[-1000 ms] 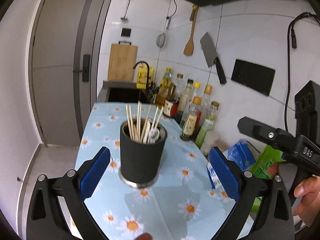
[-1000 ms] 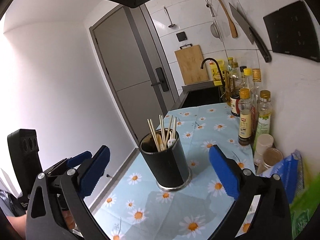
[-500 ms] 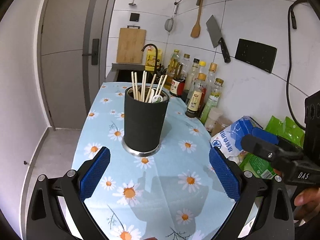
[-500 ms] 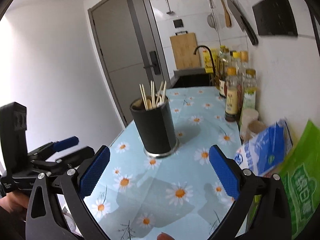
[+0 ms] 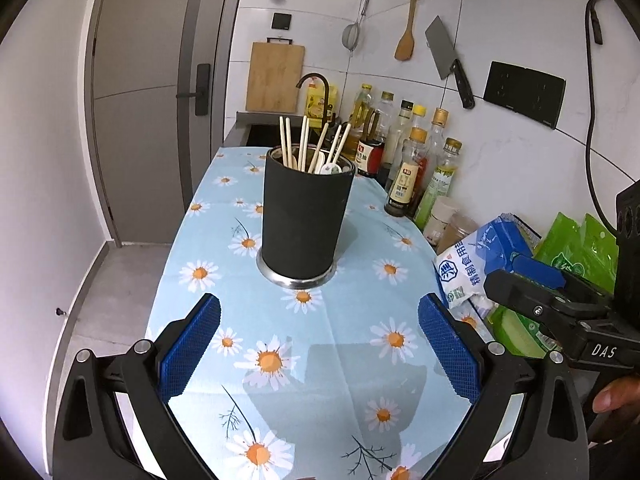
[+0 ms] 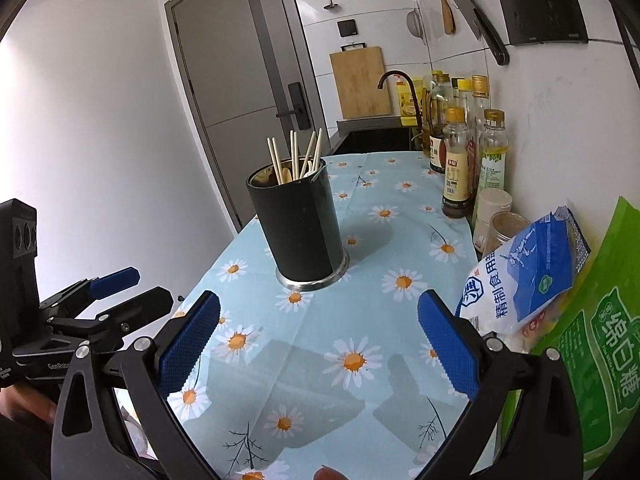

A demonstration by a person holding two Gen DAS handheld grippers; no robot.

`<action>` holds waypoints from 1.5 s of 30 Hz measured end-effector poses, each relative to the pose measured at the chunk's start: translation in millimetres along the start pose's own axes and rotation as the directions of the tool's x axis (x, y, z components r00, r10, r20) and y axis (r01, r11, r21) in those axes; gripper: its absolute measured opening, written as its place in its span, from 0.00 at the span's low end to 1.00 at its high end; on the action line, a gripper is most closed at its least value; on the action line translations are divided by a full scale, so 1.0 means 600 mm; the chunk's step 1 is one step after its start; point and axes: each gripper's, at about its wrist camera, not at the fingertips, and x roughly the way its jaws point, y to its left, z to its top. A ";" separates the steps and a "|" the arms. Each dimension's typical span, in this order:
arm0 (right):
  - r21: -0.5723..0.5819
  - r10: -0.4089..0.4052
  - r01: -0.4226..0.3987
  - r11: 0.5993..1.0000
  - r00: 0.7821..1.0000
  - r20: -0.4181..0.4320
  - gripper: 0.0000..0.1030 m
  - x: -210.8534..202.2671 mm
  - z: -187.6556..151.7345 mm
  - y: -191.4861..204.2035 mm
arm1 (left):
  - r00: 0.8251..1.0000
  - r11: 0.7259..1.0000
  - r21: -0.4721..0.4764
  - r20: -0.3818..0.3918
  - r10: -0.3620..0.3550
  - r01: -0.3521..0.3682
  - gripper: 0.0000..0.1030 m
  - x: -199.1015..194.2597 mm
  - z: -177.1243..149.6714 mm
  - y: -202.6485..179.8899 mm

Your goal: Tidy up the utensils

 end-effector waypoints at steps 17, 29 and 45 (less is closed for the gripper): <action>0.004 0.003 -0.003 1.000 0.999 -0.040 0.95 0.014 -0.007 0.001 | 0.999 1.000 0.005 -0.052 -0.005 0.006 0.94 0.014 -0.008 -0.004; -0.009 -0.018 0.018 1.000 0.998 -0.055 0.95 0.018 -0.004 0.001 | 0.998 1.000 0.023 -0.057 -0.012 0.013 0.94 0.013 -0.004 -0.007; 0.004 -0.014 0.014 1.000 0.998 -0.069 0.95 0.027 -0.008 -0.006 | 0.998 1.000 0.020 -0.061 -0.011 0.012 0.94 0.010 -0.005 -0.004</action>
